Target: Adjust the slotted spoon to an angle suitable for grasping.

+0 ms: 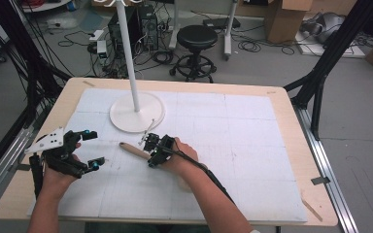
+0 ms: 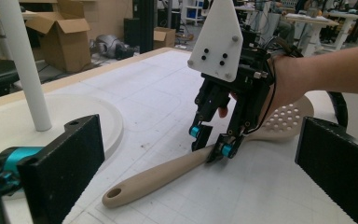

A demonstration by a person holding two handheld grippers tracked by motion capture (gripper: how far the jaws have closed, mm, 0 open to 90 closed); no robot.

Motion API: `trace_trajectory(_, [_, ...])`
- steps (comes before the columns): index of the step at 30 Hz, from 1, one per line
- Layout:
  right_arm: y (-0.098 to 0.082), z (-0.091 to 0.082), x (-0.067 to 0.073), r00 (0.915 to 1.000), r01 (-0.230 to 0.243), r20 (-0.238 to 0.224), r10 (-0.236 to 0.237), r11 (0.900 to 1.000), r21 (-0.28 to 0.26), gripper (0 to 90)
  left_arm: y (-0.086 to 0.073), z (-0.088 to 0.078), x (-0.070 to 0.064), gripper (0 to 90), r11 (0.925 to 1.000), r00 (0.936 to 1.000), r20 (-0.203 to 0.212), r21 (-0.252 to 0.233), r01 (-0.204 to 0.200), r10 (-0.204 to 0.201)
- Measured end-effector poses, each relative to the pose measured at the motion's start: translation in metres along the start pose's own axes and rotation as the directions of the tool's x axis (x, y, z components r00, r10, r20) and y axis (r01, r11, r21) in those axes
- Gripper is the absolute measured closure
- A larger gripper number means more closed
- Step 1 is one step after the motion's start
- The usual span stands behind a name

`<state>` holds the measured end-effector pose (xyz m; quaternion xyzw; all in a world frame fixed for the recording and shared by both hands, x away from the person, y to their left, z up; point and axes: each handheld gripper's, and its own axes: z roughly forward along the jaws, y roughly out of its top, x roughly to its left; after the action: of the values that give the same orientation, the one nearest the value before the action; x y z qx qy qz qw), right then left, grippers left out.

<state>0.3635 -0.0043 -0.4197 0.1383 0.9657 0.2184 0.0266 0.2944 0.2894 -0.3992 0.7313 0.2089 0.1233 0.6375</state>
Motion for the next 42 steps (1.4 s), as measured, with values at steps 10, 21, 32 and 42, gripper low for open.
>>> trace_trajectory(10, [-0.0009, -0.001, 0.0, 0.9999, -0.012, 0.0, 0.012, 1.0, 0.0, 72.0, -0.0001, -0.0004, -0.0005, 1.7, 1.0, 1.0, 0.001, 0.003, 0.002, -0.002])
trace_trajectory(21, [-0.0043, -0.0022, -0.0026, 0.9993, -0.03, -0.022, 0.03, 1.0, -0.002, 74.7, -0.0006, -0.0021, -0.0001, 1.7, 1.0, 1.0, -0.004, 0.003, 0.002, -0.002])
trace_trajectory(32, [0.0003, -0.0009, -0.0005, 0.9988, -0.049, -0.007, 0.049, 0.998, 0.031, 75.1, -0.0011, 0.0, -0.0002, 1.7, 0.9999, 1.0, -0.001, 0.01, 0.001, -0.001])
trace_trajectory(42, [-0.0032, -0.0055, -0.008, 0.9969, -0.069, -0.037, 0.069, 0.998, 0.005, 76.1, -0.0009, -0.0035, 0.0019, 1.7, 1.0, 1.0, -0.006, 0.0, 0.002, -0.002])
